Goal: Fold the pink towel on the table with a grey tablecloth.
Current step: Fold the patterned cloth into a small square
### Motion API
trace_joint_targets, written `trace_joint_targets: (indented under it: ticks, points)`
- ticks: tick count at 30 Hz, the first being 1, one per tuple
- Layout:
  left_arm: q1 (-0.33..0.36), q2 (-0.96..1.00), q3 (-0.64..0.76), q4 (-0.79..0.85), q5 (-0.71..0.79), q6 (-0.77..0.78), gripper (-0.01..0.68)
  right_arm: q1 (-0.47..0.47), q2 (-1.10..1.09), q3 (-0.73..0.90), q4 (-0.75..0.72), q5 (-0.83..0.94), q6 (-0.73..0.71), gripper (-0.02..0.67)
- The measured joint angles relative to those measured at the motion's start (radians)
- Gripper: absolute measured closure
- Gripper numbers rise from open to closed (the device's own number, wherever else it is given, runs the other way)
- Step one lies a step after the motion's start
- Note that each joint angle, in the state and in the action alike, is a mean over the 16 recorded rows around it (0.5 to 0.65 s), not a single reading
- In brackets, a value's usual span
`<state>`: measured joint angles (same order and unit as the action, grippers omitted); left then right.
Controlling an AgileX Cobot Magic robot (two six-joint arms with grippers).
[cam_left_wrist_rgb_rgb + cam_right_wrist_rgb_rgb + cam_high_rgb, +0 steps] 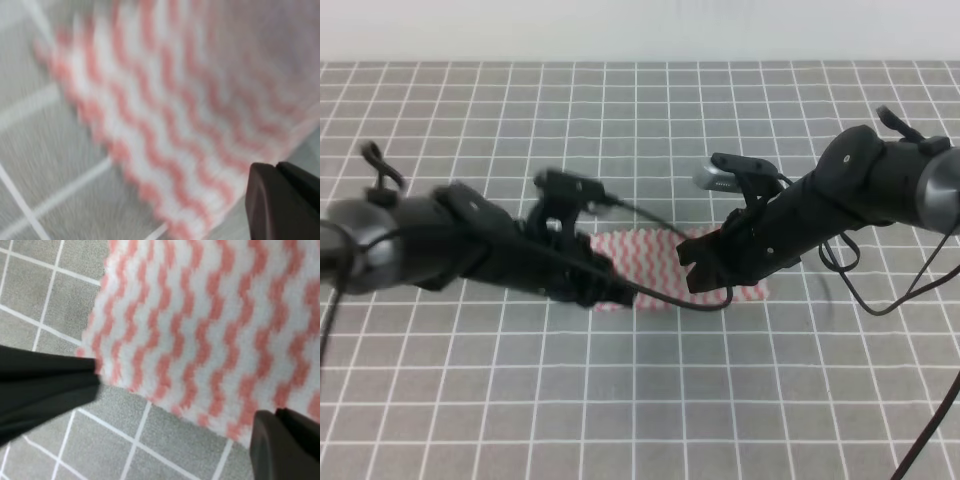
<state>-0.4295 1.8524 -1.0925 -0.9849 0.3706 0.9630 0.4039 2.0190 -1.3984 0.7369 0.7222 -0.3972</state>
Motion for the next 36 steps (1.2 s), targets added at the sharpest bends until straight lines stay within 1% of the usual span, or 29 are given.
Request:
trace_joint_targets:
  ticks: [7,13,17,21,29,33,36]
  points:
    - [0.01,-0.043,-0.006,-0.049,-0.029,0.004,0.676,-0.018,-0.001,-0.047,-0.035,0.059,0.031,0.662]
    - [0.031,-0.017,-0.034,-0.108,-0.031,0.006,0.676,-0.042,-0.001,-0.094,-0.102,0.117,0.097,0.645]
    - [0.046,0.025,-0.062,-0.137,0.005,0.006,0.677,-0.055,0.0,-0.112,-0.152,0.142,0.152,0.596]
    - [0.056,0.069,-0.089,-0.149,0.036,0.006,0.677,-0.064,0.0,-0.119,-0.219,0.149,0.223,0.53]
    - [0.061,0.135,-0.117,-0.152,0.061,0.005,0.677,-0.067,0.0,-0.119,-0.338,0.139,0.35,0.413]
    - [0.062,0.153,-0.12,-0.155,0.062,0.004,0.677,-0.067,0.0,-0.119,-0.388,0.123,0.4,0.394]
    - [0.062,0.162,-0.121,-0.158,0.065,0.004,0.677,-0.067,0.0,-0.119,-0.406,0.108,0.416,0.393]
